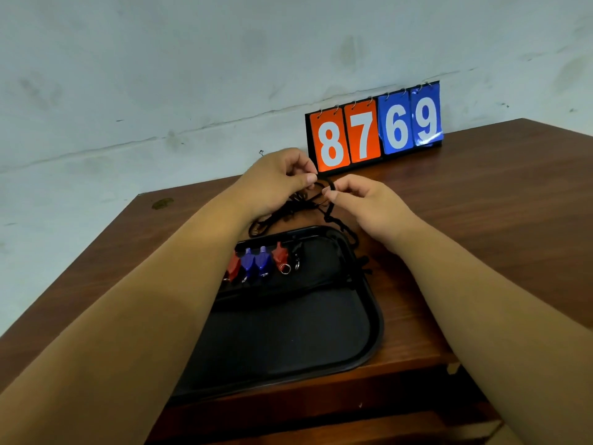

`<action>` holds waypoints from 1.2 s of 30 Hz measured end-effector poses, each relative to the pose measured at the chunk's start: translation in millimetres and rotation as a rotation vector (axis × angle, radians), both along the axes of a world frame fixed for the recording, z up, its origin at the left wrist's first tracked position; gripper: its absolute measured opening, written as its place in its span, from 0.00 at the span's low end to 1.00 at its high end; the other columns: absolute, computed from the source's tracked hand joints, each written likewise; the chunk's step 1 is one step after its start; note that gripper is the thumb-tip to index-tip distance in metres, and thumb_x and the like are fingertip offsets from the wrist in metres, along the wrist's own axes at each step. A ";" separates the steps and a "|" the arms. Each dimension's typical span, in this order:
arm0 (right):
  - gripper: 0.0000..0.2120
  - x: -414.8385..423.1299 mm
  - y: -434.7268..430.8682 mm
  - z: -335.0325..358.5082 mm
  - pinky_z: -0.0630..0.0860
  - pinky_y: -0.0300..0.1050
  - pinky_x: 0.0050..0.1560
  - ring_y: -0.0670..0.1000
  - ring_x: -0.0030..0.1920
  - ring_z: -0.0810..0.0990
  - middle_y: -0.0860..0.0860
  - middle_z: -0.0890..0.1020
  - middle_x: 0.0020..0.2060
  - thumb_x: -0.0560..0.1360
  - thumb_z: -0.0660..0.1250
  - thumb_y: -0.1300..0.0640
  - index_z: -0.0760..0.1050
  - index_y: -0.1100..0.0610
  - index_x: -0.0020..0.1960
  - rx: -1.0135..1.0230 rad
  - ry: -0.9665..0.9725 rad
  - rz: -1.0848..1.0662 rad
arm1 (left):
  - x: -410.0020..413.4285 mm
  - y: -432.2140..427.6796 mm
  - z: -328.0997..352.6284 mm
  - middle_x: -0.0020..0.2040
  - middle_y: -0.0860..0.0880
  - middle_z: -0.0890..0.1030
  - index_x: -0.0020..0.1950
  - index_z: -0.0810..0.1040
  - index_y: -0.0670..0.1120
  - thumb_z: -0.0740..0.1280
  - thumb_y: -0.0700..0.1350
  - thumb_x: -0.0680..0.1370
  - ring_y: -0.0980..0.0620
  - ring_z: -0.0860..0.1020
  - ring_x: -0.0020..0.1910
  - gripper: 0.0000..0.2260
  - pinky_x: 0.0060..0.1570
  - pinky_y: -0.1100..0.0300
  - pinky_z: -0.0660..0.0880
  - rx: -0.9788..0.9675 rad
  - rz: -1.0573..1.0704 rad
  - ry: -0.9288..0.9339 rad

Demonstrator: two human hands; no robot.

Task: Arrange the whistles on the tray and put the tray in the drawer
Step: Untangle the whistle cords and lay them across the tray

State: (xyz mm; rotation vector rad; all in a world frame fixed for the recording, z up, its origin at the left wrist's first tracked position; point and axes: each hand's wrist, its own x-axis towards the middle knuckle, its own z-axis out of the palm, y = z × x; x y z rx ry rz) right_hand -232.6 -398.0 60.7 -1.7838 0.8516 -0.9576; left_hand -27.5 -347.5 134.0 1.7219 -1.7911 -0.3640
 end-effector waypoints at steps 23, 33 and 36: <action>0.12 -9.4 2.9 -3.7 0.72 0.41 0.55 0.47 0.60 0.79 0.46 0.83 0.58 0.88 0.64 0.51 0.82 0.49 0.67 -0.086 0.121 -0.293 | 77.9 74.4 26.1 0.50 0.51 0.90 0.59 0.90 0.50 0.73 0.41 0.82 0.50 0.88 0.54 0.08 0.55 0.59 0.85 -0.240 0.304 0.401; 0.14 -13.8 10.8 -2.3 0.71 0.42 0.65 0.43 0.62 0.76 0.48 0.84 0.65 0.88 0.65 0.53 0.84 0.50 0.69 -0.181 0.223 -0.301 | 132.5 131.1 29.3 0.52 0.50 0.90 0.61 0.89 0.48 0.73 0.40 0.83 0.50 0.89 0.51 0.09 0.49 0.59 0.85 -0.307 0.419 0.498; 0.14 -10.6 14.9 -1.5 0.70 0.43 0.63 0.44 0.61 0.75 0.48 0.83 0.63 0.88 0.64 0.51 0.82 0.52 0.69 -0.203 0.272 -0.303 | 142.9 152.8 26.6 0.52 0.51 0.90 0.60 0.89 0.48 0.73 0.40 0.83 0.55 0.88 0.45 0.09 0.46 0.62 0.84 -0.308 0.450 0.479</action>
